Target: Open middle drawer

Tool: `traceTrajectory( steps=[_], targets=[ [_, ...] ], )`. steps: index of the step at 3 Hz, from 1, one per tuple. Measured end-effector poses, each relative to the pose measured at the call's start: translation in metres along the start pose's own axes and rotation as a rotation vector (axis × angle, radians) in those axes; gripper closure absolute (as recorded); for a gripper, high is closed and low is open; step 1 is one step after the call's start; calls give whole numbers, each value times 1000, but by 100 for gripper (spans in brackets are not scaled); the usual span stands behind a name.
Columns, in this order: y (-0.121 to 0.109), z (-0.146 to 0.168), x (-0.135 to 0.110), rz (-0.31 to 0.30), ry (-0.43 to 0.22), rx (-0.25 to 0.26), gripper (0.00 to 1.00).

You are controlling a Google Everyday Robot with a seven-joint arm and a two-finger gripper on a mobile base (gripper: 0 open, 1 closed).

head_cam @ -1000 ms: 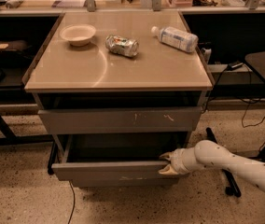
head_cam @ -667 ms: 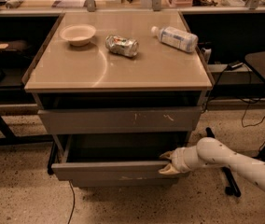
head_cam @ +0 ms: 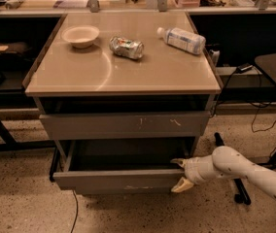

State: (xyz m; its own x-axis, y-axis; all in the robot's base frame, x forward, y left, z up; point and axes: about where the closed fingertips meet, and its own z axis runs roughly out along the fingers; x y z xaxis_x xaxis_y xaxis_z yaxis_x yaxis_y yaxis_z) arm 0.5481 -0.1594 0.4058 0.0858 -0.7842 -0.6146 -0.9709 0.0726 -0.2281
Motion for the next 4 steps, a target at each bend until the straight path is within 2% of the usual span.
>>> traceTrajectory(
  steps=[1, 2, 3, 4],
  targets=[
    [19, -7, 9, 21, -8, -3, 60],
    [17, -10, 5, 21, -8, -3, 82],
    [32, -15, 8, 27, -10, -8, 100],
    [32, -16, 6, 27, -10, -8, 88]
  ],
)
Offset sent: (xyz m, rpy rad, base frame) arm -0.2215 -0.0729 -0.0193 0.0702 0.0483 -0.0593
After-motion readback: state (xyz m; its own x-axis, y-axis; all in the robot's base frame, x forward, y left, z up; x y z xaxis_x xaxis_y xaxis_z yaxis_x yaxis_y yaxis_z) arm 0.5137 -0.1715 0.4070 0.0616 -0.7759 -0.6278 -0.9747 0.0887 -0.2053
